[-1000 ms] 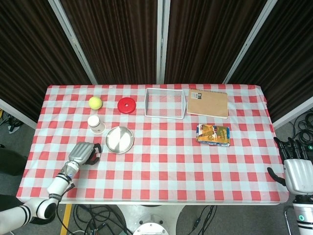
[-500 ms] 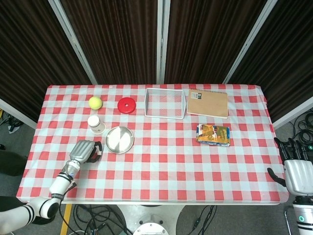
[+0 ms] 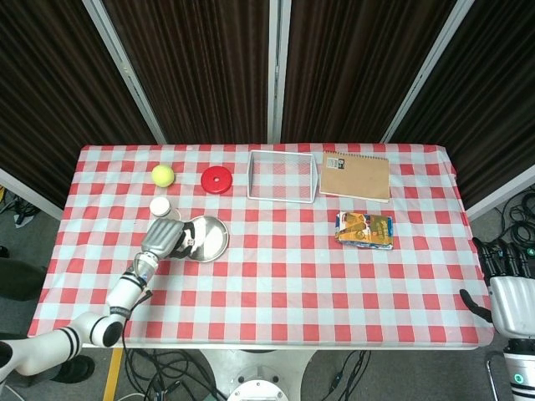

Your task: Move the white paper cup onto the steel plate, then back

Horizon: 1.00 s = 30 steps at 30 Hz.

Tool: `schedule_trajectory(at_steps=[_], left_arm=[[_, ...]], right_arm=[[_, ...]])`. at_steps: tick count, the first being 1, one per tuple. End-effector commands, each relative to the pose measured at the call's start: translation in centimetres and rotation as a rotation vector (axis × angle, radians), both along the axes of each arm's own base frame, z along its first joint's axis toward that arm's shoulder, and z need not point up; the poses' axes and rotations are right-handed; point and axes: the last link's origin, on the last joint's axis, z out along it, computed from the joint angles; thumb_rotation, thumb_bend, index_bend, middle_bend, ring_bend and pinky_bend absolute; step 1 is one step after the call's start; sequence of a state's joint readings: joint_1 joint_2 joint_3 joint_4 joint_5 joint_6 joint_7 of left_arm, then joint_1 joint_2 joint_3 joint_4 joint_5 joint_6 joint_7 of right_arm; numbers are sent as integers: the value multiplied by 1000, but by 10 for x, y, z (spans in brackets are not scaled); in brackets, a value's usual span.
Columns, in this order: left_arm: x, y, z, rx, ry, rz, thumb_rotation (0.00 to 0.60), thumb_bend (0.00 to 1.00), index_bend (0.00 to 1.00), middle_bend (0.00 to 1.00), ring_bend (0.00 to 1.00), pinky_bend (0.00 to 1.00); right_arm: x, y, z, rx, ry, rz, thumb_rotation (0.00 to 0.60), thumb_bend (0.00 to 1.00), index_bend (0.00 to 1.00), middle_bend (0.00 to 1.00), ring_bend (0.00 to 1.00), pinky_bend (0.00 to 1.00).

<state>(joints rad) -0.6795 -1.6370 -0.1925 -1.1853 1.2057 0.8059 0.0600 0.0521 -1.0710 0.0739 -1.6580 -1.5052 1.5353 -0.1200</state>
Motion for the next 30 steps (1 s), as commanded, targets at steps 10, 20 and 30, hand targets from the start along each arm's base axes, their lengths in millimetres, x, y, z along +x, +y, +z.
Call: schedule_trajectory(at_steps=[10,20,30], left_arm=[[19,10,-20,11,49,-9,600,354,435,801,828,914],[12,-3,19,138,-11,-8,600,227,319,726,780,912],[-53,1,85,364,-132,192,600,180,332,497,451,656]], right_arm=[[0,5,2,-8,-3,1,600,143,0,178,0,8],[3,2,0,-3,-4,22,600,147,0,178,0,9],[3,3,0,-2,-7,27,600,148,0,178,0,12]])
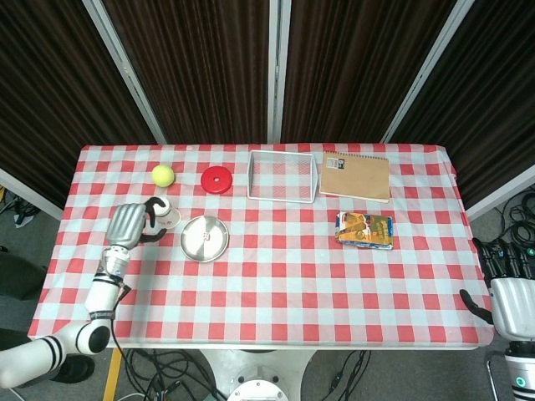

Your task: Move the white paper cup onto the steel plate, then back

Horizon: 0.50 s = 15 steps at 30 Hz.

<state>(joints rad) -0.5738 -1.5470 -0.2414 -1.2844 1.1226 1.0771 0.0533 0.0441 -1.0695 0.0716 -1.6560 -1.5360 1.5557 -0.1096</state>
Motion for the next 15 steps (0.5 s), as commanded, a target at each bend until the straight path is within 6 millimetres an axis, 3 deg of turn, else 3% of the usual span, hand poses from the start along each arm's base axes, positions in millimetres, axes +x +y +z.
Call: schedule_trajectory(at_steps=[1,6,15], left_arm=[[-32,5,18,50,-49,102,600,170,306,437,385,584],[-43,19,9,10,-239,177,600,157,207,240,180,319],[-43,36,-23,-54,-432,196,600,157,195,188,121,227]], right_arm=[[-1,0,-2,4,-5,-1,600,148,0,178,0,11],[0,-1,-3,3,-6,3,600,148,0,178,0,12],[-1,1,-2,-3,-6,-7,600,150,2,179,0,12]])
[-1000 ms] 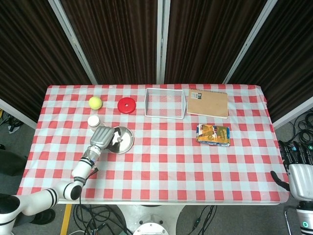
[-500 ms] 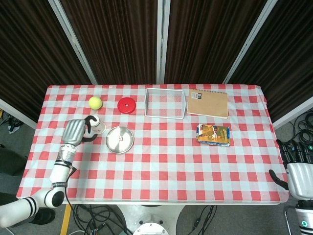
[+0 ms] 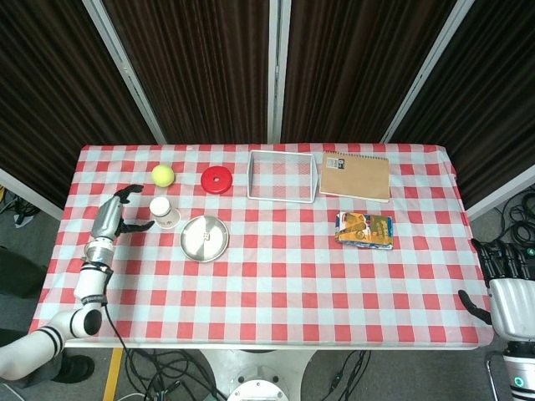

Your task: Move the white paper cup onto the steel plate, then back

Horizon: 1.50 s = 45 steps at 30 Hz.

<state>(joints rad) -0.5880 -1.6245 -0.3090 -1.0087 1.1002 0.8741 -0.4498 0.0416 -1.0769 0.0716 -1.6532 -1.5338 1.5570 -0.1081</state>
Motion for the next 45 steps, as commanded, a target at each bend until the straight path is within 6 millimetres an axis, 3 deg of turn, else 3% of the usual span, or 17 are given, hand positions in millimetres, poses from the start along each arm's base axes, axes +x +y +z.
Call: schedule_trajectory(at_steps=[1,14,21,26,32,39,45], left_arm=[[4,9,-21,-29,-44,-15,600,157,195,188,121,220],[8,18,-48,-59,-117,5,600,155,306,202,121,210],[6,23,-48,-43,-129,15,600,203,365,230,123,216],[3,26,-46,-19,-137,38,600,291,461,334,210,251],[8,24,-36,-17,-153,3,600,320,465,366,218,262],[32,16,-18,-22,-159,-113,600,337,471,426,274,318],[68,-1,-27,-101,-136,-236,600,336,471,432,274,317]], right_arm=[[0,0,0,0,1,-6,600,150,2,179,0,12],[0,-3,-4,38,20,-36,600,151,11,180,0,12],[1,-5,-9,74,25,-57,600,154,13,179,0,12],[3,-6,-11,83,21,-51,600,155,18,180,0,11],[4,-6,-10,81,22,-44,600,156,21,180,0,11],[4,-5,-10,78,20,-31,600,156,25,180,0,11],[2,-3,-11,79,15,-37,600,156,27,181,0,11]])
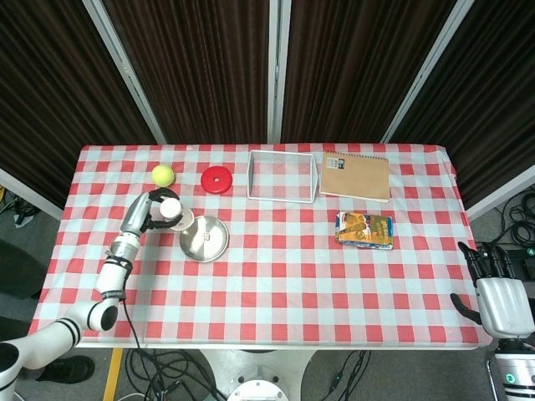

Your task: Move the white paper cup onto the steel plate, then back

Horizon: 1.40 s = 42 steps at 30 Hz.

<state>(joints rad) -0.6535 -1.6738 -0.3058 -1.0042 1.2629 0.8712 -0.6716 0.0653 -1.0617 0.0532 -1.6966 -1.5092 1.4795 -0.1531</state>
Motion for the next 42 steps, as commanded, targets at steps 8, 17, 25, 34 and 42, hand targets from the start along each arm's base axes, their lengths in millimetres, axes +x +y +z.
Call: schedule_trajectory(at_steps=[8,17,25,34,42], left_arm=[[41,-16,-34,-97,76,-128,600,336,470,437,274,246],[35,-16,-56,-119,141,-113,600,337,470,451,274,220],[13,-7,-48,-51,190,-54,600,340,470,459,273,220],[22,-18,-49,-83,154,-93,600,339,471,460,273,219],[29,-17,-53,-95,194,-121,600,338,470,460,273,213]], right_arm=[[-2,4,4,-15,2,-6,600,155,27,181,0,11],[-3,5,3,-10,-6,-3,600,156,26,181,0,11],[-1,3,3,-9,-4,4,600,155,27,181,0,11],[1,3,1,0,-5,12,600,156,27,181,0,11],[1,4,4,-11,-3,7,600,156,27,181,0,11]])
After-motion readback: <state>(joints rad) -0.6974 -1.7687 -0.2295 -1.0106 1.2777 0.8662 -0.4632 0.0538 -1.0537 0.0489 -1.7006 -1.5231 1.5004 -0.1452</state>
